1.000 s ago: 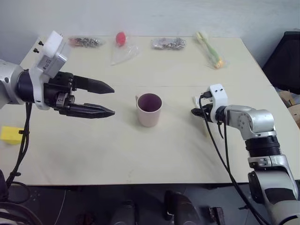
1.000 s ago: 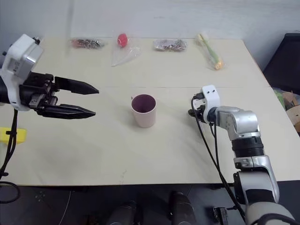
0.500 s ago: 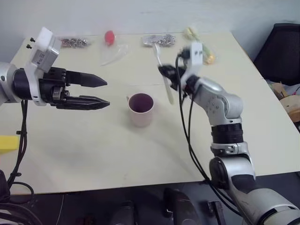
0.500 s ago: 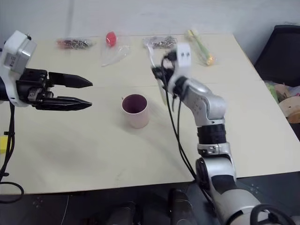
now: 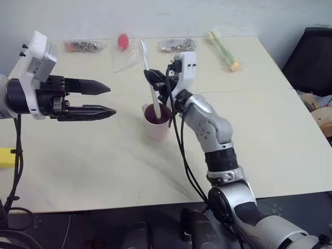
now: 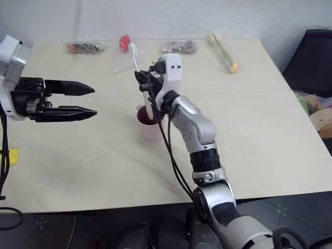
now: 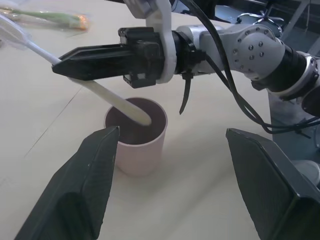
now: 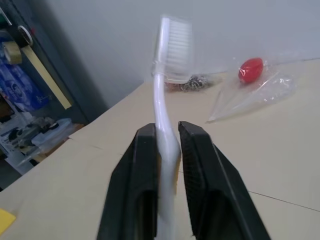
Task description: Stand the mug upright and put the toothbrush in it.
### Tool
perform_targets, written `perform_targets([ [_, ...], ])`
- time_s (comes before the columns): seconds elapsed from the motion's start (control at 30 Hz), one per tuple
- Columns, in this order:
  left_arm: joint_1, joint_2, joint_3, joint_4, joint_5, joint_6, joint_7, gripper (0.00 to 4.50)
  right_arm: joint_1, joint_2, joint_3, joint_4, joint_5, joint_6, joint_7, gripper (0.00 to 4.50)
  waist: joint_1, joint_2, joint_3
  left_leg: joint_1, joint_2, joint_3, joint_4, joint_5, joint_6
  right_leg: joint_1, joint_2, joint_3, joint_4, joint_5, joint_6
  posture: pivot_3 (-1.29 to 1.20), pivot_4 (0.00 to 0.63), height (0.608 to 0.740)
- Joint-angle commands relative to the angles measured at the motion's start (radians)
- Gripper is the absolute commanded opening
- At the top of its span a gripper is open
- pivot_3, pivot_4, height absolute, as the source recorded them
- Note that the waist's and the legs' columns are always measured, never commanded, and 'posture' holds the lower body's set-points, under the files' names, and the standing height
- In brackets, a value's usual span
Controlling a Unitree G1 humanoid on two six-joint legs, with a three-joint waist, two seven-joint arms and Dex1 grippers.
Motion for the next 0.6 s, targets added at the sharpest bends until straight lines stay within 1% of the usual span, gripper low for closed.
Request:
perform_targets([
  [0.03,-0.014,0.005,0.049,0.002,-0.017,-0.005,0.011,3.6,0.043,-0.04,0.03,-0.142,-0.005,-0.041,0.051,2.18,0.001,0.0,0.0,0.0,0.0,0.0,0.0,0.0,0.0,0.0,0.0,0.0,0.0,0.0,0.0,0.0,0.15,0.74],
  [0.1,-0.014,-0.005,0.058,0.008,-0.022,-0.01,0.018,3.6,0.074,-0.081,0.031,-0.236,0.042,0.031,0.082,2.92,0.002,0.0,0.0,0.0,0.0,0.0,0.0,0.0,0.0,0.0,0.0,0.0,0.0,0.0,0.0,0.0,0.15,0.74],
  [0.17,-0.014,-0.017,0.062,0.014,-0.013,-0.03,0.026,3.6,0.092,-0.157,0.014,-0.344,0.127,0.135,0.14,3.55,0.003,0.0,0.0,0.0,0.0,-0.001,0.0,0.0,0.0,0.0,0.0,0.0,0.0,0.0,0.0,0.0,0.15,0.74],
  [0.27,-0.002,-0.026,0.066,0.022,0.001,-0.062,0.016,3.6,0.101,-0.322,-0.015,-0.457,0.244,0.276,0.252,3.55,0.007,0.0,0.0,-0.001,0.0,-0.002,0.002,0.0,0.0,0.0,0.0,0.0,-0.001,0.0,0.0,0.0,0.15,0.74],
  [0.33,0.016,-0.019,0.059,0.031,0.033,-0.11,0.003,3.6,0.117,-0.551,-0.044,-0.494,0.31,0.365,0.429,3.55,0.014,0.0,0.0,-0.002,0.0,-0.002,0.004,0.0,0.0,0.001,-0.001,-0.001,-0.001,0.0,0.0,0.0,0.15,0.74],
  [0.4,0.041,-0.004,0.05,0.038,0.072,-0.168,-0.024,3.6,0.14,-0.799,-0.075,-0.473,0.347,0.418,0.637,3.55,0.031,0.002,0.001,-0.003,0.0,-0.001,0.004,0.0,0.001,0.001,-0.001,-0.001,-0.004,0.0,0.0,0.0,0.15,0.74],
  [0.43,0.056,0.008,0.046,0.04,0.085,-0.187,-0.042,3.6,0.154,-0.901,-0.082,-0.447,0.349,0.416,0.726,3.55,0.035,0.002,0.001,-0.006,0.0,0.0,0.006,-0.001,0.001,0.0,-0.001,-0.001,-0.007,0.0,0.001,0.0,0.15,0.74],
  [0.47,0.068,0.019,0.044,0.043,0.088,-0.193,-0.063,3.6,0.168,-0.979,-0.083,-0.424,0.349,0.408,0.795,3.55,0.039,0.002,0.001,-0.008,0.001,-0.001,0.006,-0.001,0.001,0.0,0.0,-0.003,-0.008,0.001,0.002,0.0,0.15,0.74],
  [0.53,0.101,0.042,0.044,0.049,0.1,-0.212,-0.107,3.6,0.201,-1.104,-0.074,-0.368,0.318,0.367,0.908,3.55,0.042,0.001,0.001,-0.007,0.001,0.001,0.007,-0.001,0.002,0.0,0.0,-0.002,-0.008,0.001,0.002,0.0,0.15,0.74],
  [0.6,0.127,0.055,0.049,0.055,0.106,-0.227,-0.136,3.6,0.225,-1.167,-0.073,-0.325,0.288,0.331,0.965,3.55,0.038,0.0,0.001,-0.006,0.002,0.002,0.007,-0.001,0.002,0.0,0.001,-0.001,-0.007,0.001,0.002,0.0,0.15,0.74],
])
